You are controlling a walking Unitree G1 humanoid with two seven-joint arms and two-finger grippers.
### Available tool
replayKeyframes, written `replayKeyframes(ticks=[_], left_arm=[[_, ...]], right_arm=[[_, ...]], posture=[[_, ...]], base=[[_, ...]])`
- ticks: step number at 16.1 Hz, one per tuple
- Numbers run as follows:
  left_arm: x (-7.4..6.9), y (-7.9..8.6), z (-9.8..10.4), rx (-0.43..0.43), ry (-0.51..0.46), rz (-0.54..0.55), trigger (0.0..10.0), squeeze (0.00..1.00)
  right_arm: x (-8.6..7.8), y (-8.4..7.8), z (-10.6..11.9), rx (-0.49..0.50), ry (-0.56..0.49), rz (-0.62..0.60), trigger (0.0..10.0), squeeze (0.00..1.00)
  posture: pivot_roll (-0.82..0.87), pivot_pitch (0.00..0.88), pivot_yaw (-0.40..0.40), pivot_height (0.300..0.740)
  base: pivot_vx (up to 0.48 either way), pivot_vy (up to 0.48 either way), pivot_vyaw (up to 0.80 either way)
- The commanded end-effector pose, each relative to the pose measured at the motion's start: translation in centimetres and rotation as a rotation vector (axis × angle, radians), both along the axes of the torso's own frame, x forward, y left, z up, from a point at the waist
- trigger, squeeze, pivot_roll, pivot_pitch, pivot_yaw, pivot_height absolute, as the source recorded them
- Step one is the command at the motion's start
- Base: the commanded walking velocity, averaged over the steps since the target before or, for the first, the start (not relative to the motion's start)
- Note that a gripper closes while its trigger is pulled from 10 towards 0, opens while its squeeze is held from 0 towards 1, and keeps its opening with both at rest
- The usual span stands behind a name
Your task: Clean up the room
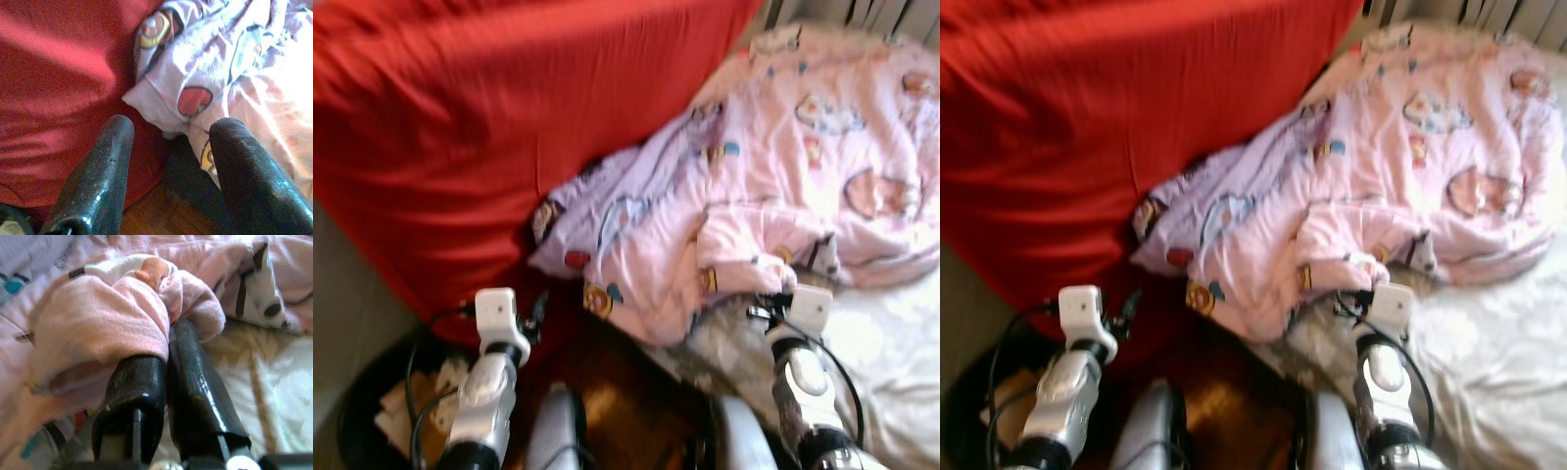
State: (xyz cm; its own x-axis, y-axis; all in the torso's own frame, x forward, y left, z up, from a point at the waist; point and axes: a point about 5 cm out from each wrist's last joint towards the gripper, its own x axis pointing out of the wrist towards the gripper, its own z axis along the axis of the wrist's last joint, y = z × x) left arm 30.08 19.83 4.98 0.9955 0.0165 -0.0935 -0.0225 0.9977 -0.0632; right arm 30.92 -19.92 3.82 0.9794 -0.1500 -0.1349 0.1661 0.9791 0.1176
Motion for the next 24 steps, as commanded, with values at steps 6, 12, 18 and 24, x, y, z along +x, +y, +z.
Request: replayKeyframes(ticks=[6, 12, 18, 24], left_arm=[[-2.0, 2.5, -3.2, -0.05, 0.143, 0.106, 10.0, 0.0], [-7.6, 3.7, -8.9, 0.011, 0.472, 0.144, 10.0, 0.0], [-11.2, 2.3, -11.9, 0.017, 0.659, 0.1, 10.0, 0.0], [-12.6, 2.1, -12.7, 0.014, 0.708, 0.09, 10.0, 0.0]], right_arm=[[-0.7, -0.2, -0.7, -0.003, 0.016, -0.008, 10.0, 0.0], [-0.7, 0.0, -0.9, -0.006, 0.034, 0.0, 10.0, 0.0], [-0.8, 0.0, -0.9, -0.012, 0.041, 0.001, 10.0, 0.0], [-0.9, 0.0, -1.0, -0.017, 0.04, 0.0, 10.0, 0.0]], posture=[[0.06, 0.093, 0.029, 0.74], [0.07, 0.114, 0.024, 0.74], [0.07, 0.133, 0.022, 0.74], [0.08, 0.155, 0.021, 0.74]], base=[[0.0, 0.0, 0.0], [0.0, 0.0, 0.0], [0.0, 0.0, 0.0], [0.0, 0.0, 0.0]])
